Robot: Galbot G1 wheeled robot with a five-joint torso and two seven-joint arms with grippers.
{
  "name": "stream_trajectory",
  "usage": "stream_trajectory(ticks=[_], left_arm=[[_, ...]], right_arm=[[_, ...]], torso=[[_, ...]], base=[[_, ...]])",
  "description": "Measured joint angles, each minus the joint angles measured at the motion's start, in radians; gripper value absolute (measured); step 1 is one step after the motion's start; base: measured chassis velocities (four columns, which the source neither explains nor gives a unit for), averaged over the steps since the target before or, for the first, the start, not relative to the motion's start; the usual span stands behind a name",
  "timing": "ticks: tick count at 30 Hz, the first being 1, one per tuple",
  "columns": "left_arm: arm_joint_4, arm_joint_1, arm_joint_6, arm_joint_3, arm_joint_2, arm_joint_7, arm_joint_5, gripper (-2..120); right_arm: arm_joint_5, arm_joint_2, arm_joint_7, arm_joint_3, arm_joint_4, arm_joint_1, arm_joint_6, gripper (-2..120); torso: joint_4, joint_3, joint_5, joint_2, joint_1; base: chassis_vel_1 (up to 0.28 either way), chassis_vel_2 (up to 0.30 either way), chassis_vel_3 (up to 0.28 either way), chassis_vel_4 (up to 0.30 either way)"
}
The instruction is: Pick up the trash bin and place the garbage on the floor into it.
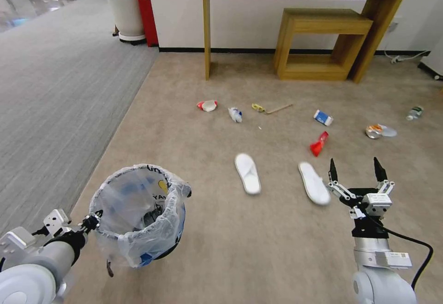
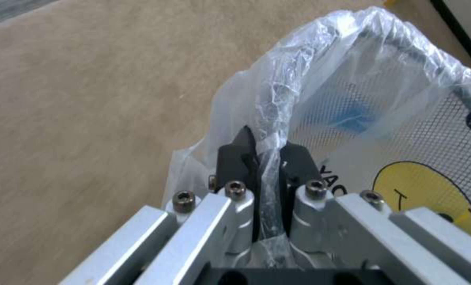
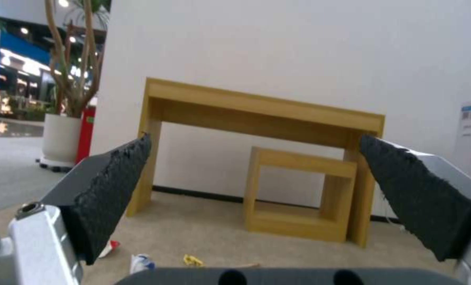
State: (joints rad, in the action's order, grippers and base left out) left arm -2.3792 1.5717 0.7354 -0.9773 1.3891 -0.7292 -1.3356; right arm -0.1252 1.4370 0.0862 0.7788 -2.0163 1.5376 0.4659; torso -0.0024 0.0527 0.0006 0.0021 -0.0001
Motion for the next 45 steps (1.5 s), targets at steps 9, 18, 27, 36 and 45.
stream_trajectory(ticks=[9,18,27,36,45], left_arm=[[-0.001,-0.002,0.000,0.013,0.013,0.003,0.013,3],[-0.009,0.005,0.000,0.014,0.017,0.007,0.019,3],[-0.021,0.014,0.000,0.018,0.020,0.008,0.032,3],[-0.033,0.023,0.000,0.027,0.026,0.008,0.048,3],[-0.029,0.017,0.000,0.027,0.025,0.010,0.050,3]], right_arm=[[-0.005,-0.006,0.000,0.001,0.007,-0.003,0.000,100],[-0.001,-0.012,-0.017,-0.001,0.004,0.003,-0.007,100],[-0.001,-0.028,-0.028,-0.004,-0.005,0.009,-0.067,100],[-0.079,-0.125,-0.115,-0.052,-0.032,0.038,-0.359,100],[-0.127,-0.200,-0.221,-0.098,-0.025,0.031,-0.701,100]], torso=[[-0.0002,0.000,0.0003,0.000,0.000],[-0.0003,0.000,0.0001,0.000,0.000],[0.0000,0.000,0.0001,0.000,0.000],[-0.0001,0.000,0.0002,0.000,0.000],[-0.0001,0.000,0.0004,0.000,0.000]], base=[[-0.348,0.351,0.339,-0.347],[-0.348,0.338,0.341,-0.335],[-0.100,0.105,0.073,-0.093],[0.018,-0.020,-0.018,0.022],[0.000,0.000,0.000,0.000]])
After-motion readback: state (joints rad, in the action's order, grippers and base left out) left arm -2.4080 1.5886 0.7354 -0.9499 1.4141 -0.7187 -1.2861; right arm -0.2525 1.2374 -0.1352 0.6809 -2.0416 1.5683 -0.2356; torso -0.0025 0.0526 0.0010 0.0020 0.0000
